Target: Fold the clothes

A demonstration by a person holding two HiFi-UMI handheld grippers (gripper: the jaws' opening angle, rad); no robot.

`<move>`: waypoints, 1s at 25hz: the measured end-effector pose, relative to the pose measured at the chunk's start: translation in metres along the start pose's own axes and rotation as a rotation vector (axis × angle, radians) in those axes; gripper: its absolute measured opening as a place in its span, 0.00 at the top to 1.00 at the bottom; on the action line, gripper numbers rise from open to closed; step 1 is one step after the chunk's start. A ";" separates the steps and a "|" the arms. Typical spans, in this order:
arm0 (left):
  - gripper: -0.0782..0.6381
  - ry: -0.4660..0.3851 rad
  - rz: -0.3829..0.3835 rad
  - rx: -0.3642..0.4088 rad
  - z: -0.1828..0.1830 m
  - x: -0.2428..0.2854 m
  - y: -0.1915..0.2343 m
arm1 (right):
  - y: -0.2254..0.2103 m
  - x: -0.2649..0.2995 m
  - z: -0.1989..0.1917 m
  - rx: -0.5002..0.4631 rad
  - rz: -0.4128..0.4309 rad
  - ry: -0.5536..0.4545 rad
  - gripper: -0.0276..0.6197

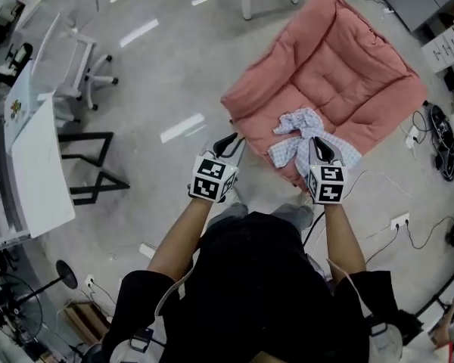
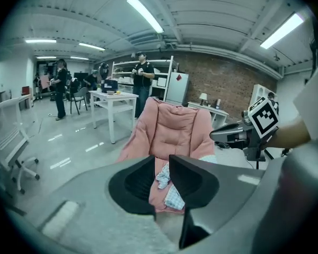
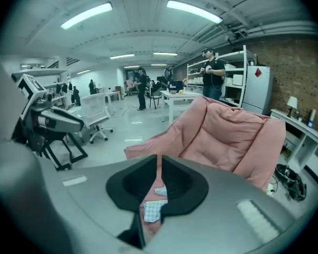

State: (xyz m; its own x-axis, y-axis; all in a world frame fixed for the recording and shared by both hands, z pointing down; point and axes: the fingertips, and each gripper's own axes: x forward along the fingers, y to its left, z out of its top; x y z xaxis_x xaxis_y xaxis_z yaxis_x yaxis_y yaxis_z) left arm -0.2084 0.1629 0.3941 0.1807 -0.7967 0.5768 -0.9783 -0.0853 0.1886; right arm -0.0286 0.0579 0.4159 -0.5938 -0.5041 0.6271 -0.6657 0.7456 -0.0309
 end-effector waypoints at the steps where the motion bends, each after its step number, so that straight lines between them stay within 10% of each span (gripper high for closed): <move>1: 0.76 0.011 -0.026 0.018 0.000 0.000 0.004 | 0.005 -0.001 -0.003 0.022 -0.021 0.004 0.91; 25: 0.75 0.318 -0.269 0.112 -0.089 0.211 -0.023 | -0.076 0.089 -0.062 0.127 -0.074 0.141 0.91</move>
State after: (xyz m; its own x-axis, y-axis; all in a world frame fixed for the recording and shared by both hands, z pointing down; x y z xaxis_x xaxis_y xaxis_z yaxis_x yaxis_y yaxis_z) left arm -0.1387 0.0497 0.5823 0.4357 -0.5150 0.7382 -0.8940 -0.3429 0.2884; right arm -0.0029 -0.0171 0.5225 -0.4781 -0.4830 0.7336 -0.7621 0.6433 -0.0731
